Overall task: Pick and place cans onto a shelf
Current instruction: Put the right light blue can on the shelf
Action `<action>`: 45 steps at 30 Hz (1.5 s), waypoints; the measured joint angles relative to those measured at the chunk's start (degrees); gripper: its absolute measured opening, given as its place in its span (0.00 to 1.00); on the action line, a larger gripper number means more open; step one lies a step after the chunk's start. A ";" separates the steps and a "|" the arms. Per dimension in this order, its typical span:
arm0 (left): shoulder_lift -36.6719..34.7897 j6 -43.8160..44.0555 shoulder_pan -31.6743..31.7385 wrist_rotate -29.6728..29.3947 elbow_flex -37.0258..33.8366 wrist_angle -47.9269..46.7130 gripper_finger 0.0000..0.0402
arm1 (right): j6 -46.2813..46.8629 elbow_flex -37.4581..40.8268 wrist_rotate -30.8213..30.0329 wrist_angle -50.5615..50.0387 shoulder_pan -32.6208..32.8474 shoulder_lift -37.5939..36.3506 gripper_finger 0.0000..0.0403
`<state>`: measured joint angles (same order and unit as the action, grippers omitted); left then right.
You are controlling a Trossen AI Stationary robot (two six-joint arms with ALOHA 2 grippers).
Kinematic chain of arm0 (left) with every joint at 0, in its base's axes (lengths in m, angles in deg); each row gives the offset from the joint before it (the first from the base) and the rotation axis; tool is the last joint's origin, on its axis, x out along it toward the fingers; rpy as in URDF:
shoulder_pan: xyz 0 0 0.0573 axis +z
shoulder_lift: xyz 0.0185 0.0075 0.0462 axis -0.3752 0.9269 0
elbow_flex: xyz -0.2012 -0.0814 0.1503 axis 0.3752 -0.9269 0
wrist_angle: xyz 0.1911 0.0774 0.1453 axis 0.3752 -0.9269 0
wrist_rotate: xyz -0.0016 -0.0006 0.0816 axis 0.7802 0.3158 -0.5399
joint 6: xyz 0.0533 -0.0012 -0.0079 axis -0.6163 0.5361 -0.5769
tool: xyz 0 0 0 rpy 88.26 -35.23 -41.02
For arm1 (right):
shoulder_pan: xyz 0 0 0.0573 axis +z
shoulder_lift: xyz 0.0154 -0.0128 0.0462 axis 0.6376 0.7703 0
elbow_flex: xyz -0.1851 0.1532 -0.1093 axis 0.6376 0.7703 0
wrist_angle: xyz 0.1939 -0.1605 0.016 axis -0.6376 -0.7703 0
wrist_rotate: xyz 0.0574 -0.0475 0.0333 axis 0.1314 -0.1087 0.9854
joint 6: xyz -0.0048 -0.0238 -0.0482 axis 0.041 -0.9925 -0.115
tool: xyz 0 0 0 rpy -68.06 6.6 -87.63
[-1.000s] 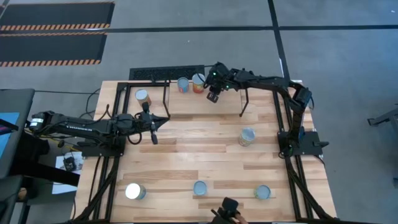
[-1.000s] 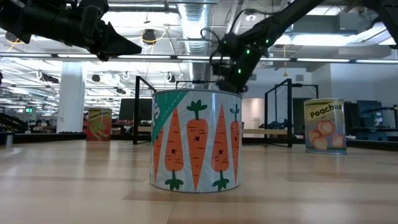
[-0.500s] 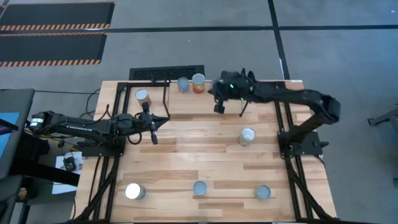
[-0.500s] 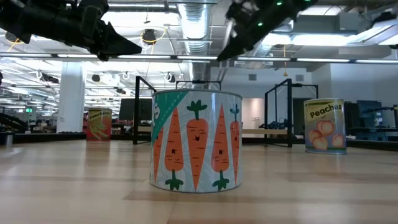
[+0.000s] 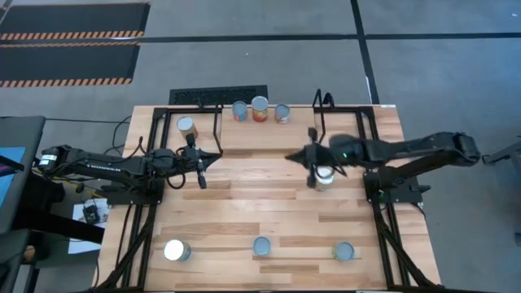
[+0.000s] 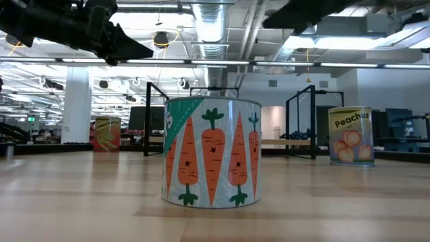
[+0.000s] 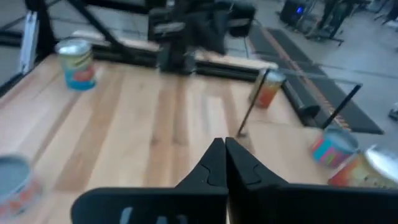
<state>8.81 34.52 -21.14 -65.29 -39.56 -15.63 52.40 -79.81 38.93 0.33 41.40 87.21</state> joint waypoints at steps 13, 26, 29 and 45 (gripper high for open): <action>0.00 0.25 0.00 0.01 0.00 -0.22 0.00 | 30.20 0.62 -23.79 -37.81 17.80 -2.40 0.07; 0.00 0.38 0.00 0.01 0.00 -0.38 0.00 | 41.55 0.62 -18.49 -49.74 15.09 4.64 0.41; 0.00 0.40 0.01 0.01 0.00 -0.39 0.00 | 41.55 0.50 -17.51 -49.56 14.93 6.59 0.45; 0.00 0.43 0.01 0.01 0.00 -0.31 0.00 | 40.86 -3.35 -19.06 -52.11 14.46 8.03 0.30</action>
<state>8.81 34.95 -21.13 -65.28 -39.56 -15.94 93.26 -83.15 19.87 -51.78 55.86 95.24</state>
